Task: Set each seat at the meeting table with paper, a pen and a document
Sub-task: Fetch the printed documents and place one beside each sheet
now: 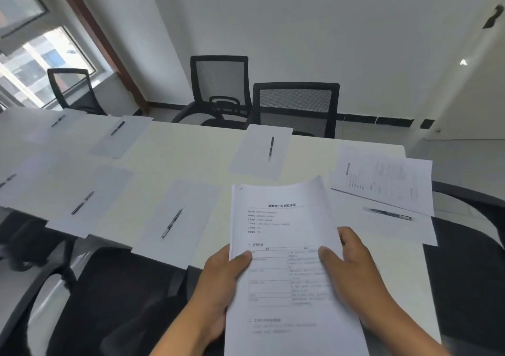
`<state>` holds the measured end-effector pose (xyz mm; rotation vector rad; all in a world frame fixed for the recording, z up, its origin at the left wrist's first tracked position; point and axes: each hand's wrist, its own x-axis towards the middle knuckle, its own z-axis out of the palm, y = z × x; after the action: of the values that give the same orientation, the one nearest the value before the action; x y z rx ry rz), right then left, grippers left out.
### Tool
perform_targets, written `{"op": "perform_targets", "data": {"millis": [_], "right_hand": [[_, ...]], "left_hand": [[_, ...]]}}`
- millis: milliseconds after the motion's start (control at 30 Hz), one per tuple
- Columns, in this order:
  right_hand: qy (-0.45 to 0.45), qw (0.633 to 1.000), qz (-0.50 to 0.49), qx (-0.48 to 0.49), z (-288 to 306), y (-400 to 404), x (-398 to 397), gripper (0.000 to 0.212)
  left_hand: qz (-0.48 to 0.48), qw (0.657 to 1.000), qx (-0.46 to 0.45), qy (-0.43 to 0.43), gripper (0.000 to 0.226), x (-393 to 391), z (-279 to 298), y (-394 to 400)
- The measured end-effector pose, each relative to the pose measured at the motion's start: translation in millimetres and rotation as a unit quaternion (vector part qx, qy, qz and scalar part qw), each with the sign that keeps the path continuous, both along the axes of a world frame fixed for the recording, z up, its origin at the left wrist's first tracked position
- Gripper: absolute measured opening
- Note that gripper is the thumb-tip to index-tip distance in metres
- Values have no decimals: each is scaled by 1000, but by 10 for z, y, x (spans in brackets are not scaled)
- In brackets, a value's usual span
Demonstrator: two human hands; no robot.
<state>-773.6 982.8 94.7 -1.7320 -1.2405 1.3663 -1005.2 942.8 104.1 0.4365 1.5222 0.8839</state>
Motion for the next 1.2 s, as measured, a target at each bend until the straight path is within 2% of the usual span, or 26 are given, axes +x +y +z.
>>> {"op": "perform_targets", "data": {"millis": [233, 333, 400, 500, 600, 867, 967, 1200], "right_hand": [[-12, 1000, -6, 9, -238, 179, -43, 12], [-8, 1000, -17, 16, -393, 208, -89, 18], [-36, 999, -11, 34, -514, 229, -125, 22], [-60, 997, -22, 48, -741, 246, -194, 29], [-45, 997, -54, 44, -907, 236, -294, 30], [-42, 994, -102, -19, -1535, 259, -512, 15], [-78, 988, -126, -33, -1661, 272, -473, 5], [-141, 974, -170, -41, -1819, 301, -230, 3]], "left_hand": [[-42, 999, 12, -2, 27, -33, -240, 291], [-75, 997, 8, -7, 29, -83, -413, 388], [-87, 996, 3, -17, 30, -125, -550, 436], [-90, 996, -3, -26, 30, -232, -787, 518], [-79, 996, -18, -36, 31, -365, -953, 580], [-58, 996, -57, -47, 38, -785, -1291, 685], [-49, 995, -60, -58, 40, -881, -1328, 705], [-19, 995, -66, -74, 43, -1015, -1357, 744]]}}
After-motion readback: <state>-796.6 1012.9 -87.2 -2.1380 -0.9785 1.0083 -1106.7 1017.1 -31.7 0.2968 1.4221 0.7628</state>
